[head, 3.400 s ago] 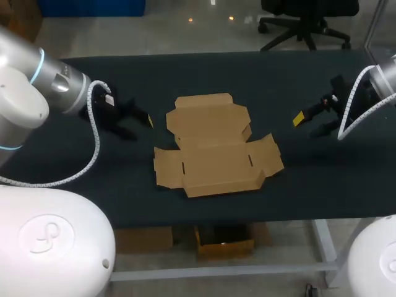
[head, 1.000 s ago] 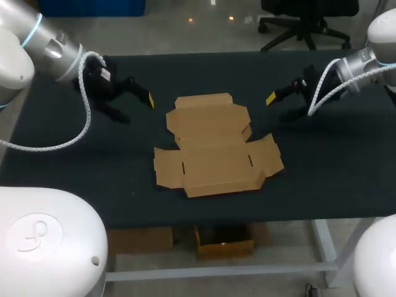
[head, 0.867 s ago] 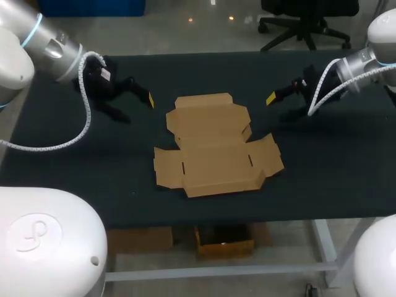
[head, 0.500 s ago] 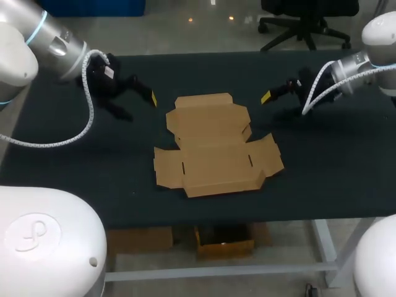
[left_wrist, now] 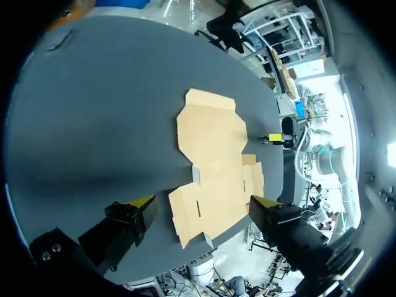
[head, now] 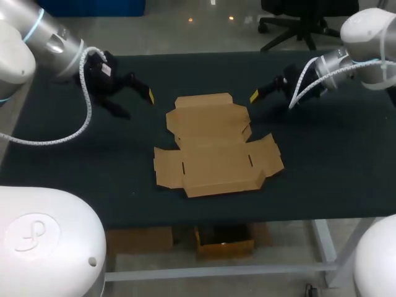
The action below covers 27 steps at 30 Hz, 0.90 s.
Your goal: Assemble the packaging by folding the flat box into shape, placing the metal phone stand inside, and closing the box properly
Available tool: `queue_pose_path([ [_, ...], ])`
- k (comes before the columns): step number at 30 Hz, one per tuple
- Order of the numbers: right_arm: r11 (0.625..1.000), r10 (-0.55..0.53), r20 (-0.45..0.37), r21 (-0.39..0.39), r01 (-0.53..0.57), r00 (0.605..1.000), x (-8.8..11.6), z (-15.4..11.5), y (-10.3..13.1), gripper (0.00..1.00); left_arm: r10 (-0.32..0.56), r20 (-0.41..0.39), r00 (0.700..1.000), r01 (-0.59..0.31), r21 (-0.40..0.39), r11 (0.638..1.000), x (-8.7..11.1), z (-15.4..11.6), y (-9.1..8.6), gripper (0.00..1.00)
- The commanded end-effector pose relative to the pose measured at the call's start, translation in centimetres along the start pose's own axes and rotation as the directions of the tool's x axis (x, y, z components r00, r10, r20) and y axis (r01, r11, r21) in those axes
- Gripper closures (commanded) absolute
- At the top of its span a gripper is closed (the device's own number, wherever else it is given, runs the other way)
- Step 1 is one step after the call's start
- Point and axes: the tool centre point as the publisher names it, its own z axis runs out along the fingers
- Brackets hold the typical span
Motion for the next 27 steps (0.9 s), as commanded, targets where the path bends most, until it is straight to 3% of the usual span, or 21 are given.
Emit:
queue_pose_path([
  [1, 1.0, -0.001, -0.004, 0.02, 0.001, 1.0, -0.4, 0.6, 0.8, 0.52, -0.002, 0.007, 1.0, 0.002, -0.002, 1.0, 0.0, -0.3, 0.0, 0.0],
  [3, 1.0, -0.006, -0.002, 0.023, 0.006, 1.0, -0.7, 0.8, 0.9, 0.56, -0.003, 0.008, 1.0, 0.003, -0.003, 1.0, -0.1, -0.3, -0.1, 0.0],
  [27, 0.998, 0.048, 0.024, 0.029, -0.048, 0.999, -2.1, 3.3, 1.7, 0.56, -0.013, 0.002, 1.0, 0.013, 0.001, 1.0, -0.7, -0.5, 0.1, 0.0],
])
